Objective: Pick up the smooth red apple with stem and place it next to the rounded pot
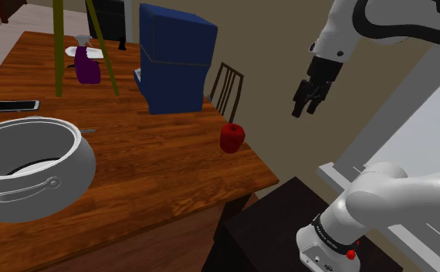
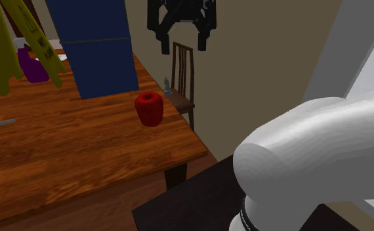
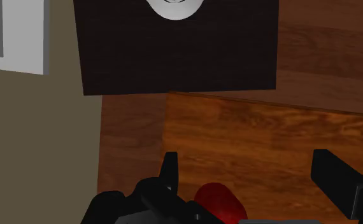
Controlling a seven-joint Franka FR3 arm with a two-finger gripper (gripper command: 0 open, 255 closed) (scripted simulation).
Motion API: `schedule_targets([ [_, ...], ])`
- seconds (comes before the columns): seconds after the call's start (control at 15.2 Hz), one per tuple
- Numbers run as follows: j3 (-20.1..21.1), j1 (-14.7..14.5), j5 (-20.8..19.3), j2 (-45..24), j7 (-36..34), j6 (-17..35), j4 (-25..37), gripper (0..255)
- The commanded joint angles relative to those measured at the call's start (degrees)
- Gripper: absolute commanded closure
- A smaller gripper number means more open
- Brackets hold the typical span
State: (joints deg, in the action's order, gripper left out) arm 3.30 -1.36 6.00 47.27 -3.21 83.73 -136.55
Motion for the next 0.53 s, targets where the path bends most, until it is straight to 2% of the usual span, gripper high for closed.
schedule_targets([
  [0.0,0.0,0.0,0.0,0.0,0.0,0.0,0.0,0],
  [0.46,0.2,-1.5,-2.5,-10.4,7.0,15.3,-1.9,0],
])
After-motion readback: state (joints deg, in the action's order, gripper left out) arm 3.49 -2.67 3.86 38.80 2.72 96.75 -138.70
